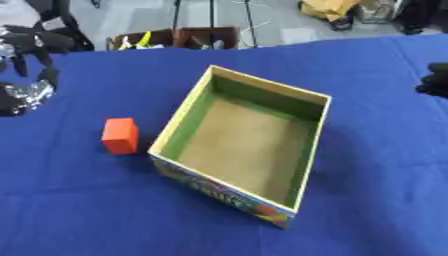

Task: Pick up objects on the table and place them in the box.

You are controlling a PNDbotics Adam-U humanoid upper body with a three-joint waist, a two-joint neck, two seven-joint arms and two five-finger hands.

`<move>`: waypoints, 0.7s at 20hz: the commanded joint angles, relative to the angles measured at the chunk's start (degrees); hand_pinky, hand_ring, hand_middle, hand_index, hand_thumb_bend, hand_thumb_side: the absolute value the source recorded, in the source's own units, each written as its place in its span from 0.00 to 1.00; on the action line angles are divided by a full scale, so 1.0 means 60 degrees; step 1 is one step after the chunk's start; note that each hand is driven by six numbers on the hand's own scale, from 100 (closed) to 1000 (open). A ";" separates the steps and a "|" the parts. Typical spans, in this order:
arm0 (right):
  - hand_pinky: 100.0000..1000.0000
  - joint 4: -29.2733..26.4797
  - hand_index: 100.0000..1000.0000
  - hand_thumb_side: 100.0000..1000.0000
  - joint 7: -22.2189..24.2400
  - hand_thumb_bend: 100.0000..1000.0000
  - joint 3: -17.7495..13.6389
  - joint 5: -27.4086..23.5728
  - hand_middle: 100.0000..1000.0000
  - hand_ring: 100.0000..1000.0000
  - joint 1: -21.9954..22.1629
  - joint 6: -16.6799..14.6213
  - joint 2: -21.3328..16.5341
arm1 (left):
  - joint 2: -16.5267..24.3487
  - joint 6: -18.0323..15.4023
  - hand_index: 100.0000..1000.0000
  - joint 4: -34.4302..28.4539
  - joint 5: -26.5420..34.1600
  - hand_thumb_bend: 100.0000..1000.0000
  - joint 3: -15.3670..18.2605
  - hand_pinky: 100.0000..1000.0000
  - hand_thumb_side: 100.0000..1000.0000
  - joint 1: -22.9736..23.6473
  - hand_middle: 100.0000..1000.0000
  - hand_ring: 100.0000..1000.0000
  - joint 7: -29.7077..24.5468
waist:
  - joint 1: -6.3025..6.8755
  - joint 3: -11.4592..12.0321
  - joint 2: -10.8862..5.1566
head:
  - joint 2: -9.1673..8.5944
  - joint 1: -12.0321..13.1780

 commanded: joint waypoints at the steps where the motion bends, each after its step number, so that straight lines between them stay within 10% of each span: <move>1: 0.68 -0.0055 0.68 1.00 0.0063 0.44 0.0022 0.0008 0.51 0.55 -0.0070 -0.0048 -0.0281 | 0.0278 -0.0412 0.99 0.0600 -0.0522 0.29 -0.0172 0.54 0.86 -0.0418 0.81 0.74 -0.0272 | -0.0008 -0.0039 -0.0154 | -0.0152 0.0097; 6: 0.68 -0.0020 0.68 1.00 0.0108 0.44 0.0057 0.0008 0.51 0.55 -0.0076 -0.0081 -0.0319 | 0.0122 -0.1108 1.00 0.1508 -0.1350 0.57 -0.0382 0.62 0.91 -0.0907 0.86 0.79 -0.1019 | 0.0028 -0.0122 -0.0117 | -0.0232 0.0160; 14: 0.68 0.0011 0.68 1.00 0.0160 0.44 0.0086 0.0018 0.51 0.55 -0.0091 -0.0111 -0.0363 | -0.0347 -0.2247 1.00 0.2683 -0.1980 0.67 -0.0662 0.67 0.78 -0.1552 0.90 0.82 -0.2461 | 0.0075 -0.0273 -0.0025 | -0.0375 0.0331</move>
